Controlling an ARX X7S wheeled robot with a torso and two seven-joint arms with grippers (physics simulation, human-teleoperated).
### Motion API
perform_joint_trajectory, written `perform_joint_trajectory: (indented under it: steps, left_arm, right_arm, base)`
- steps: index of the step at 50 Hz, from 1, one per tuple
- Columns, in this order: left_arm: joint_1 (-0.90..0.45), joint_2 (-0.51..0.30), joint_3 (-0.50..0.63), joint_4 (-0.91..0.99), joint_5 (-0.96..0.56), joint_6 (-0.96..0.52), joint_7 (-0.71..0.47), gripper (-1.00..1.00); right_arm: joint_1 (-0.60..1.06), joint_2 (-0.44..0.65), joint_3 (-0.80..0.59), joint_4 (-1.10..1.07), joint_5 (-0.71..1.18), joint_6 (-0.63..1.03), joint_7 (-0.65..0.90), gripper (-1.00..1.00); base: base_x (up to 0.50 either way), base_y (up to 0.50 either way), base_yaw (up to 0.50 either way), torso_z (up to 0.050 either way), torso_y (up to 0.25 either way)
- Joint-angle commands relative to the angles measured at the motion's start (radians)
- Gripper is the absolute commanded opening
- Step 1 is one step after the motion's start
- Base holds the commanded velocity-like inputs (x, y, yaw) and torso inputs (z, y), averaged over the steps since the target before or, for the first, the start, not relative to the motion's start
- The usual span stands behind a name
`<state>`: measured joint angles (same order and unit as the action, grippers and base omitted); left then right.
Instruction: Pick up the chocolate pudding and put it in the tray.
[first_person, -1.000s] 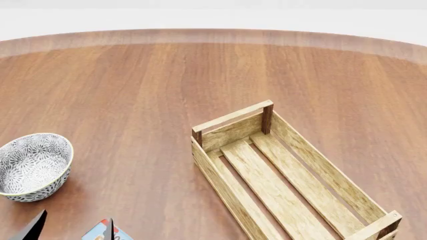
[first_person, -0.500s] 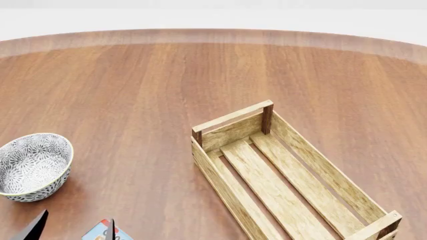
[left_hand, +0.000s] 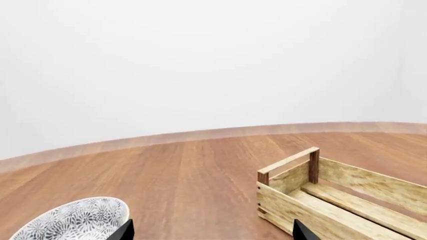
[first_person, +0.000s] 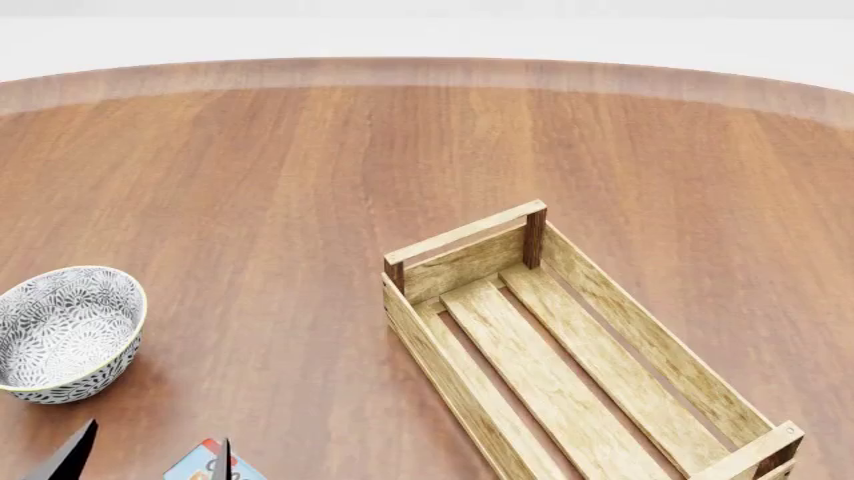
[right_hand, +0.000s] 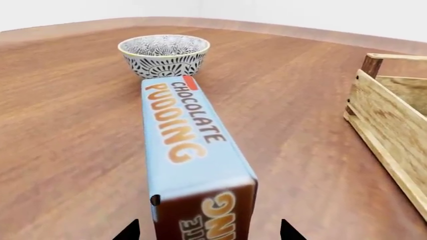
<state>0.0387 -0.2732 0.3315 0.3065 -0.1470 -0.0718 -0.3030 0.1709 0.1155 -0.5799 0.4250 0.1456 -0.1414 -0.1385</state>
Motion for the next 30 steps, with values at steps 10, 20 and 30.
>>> perform_joint_trajectory:
  steps: [10,20,30]
  left_arm:
    - [-0.001,-0.008,0.006,0.005,-0.004,-0.001,-0.008,1.0]
    - [-0.003,-0.011,0.008,0.004,-0.008,0.001,-0.011,1.0]
    - [-0.006,-0.013,0.012,0.002,-0.009,0.002,-0.015,1.0]
  right_arm:
    - [0.026,-0.014,-0.025,0.039,-0.002,-0.007,0.013,1.0]
    - [0.054,-0.024,-0.029,0.101,0.002,-0.029,0.017,1.0]
    - [0.071,-0.028,-0.038,0.117,0.008,-0.027,0.021,1.0]
  base:
    - [0.0,0.0,0.0,0.0,0.0]
    - [0.0,0.0,0.0,0.0,0.0]
    - [0.0,0.0,0.0,0.0,0.0]
